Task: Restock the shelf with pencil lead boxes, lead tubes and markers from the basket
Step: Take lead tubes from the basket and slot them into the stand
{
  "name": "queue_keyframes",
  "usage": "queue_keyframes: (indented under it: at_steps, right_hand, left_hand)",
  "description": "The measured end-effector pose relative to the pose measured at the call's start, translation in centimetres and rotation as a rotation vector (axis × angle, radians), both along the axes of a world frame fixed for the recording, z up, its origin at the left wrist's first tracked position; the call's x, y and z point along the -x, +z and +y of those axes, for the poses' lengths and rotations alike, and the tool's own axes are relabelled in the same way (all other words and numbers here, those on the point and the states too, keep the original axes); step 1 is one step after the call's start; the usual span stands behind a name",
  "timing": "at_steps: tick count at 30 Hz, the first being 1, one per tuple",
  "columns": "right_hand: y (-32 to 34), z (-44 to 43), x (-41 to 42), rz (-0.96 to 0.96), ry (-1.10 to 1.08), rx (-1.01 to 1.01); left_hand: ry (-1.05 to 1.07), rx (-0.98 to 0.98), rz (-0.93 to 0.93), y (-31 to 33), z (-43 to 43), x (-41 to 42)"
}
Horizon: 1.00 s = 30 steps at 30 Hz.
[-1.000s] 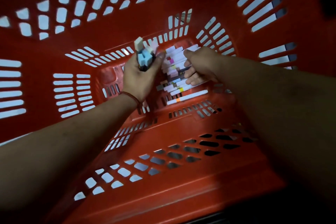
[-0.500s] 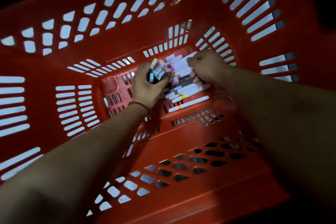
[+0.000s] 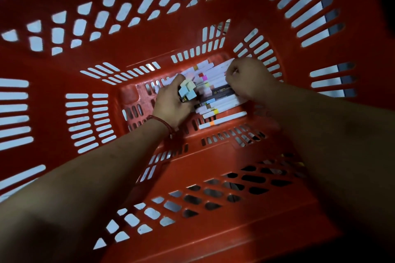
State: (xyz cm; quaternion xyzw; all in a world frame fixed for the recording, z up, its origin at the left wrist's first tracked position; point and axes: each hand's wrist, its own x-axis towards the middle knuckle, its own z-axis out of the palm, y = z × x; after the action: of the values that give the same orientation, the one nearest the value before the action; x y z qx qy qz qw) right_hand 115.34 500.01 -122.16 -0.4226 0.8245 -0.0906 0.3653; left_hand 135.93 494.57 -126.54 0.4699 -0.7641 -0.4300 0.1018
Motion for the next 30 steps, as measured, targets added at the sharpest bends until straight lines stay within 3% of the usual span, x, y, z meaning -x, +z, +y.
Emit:
queue_keyframes:
  at_steps: [5, 9, 12, 16, 22, 25, 30]
  right_hand:
    - [0.1, 0.5, -0.7, 0.142, 0.398, -0.105]
    - [-0.6, 1.0, -1.8, 0.272, 0.56, -0.147]
    - [-0.7, 1.0, -2.0, 0.303, 0.595, -0.136]
    - [-1.0, 1.0, -2.2, 0.354, 0.626, -0.165]
    - [-1.0, 1.3, -2.2, 0.34, 0.615, -0.222]
    - [-0.6, 1.2, -2.2, 0.255, 0.601, -0.254]
    - [-0.7, 1.3, -2.3, 0.232, 0.596, -0.294]
  left_hand:
    - [0.126, -0.081, 0.02, 0.5, -1.1, 0.1]
    - [-0.043, -0.215, -0.153, 1.2, -1.9, -1.2]
    - [-0.258, -0.214, -0.272, 1.1, -1.5, -2.3]
    - [-0.49, 0.002, -0.484, 0.2, -0.5, -2.5]
    - [-0.606, 0.065, -0.486, -0.1, 0.2, -1.7]
    - [-0.6, 0.118, -0.463, -0.8, 0.4, -1.7]
    - [-0.417, 0.078, -0.307, -1.1, 0.2, -1.9]
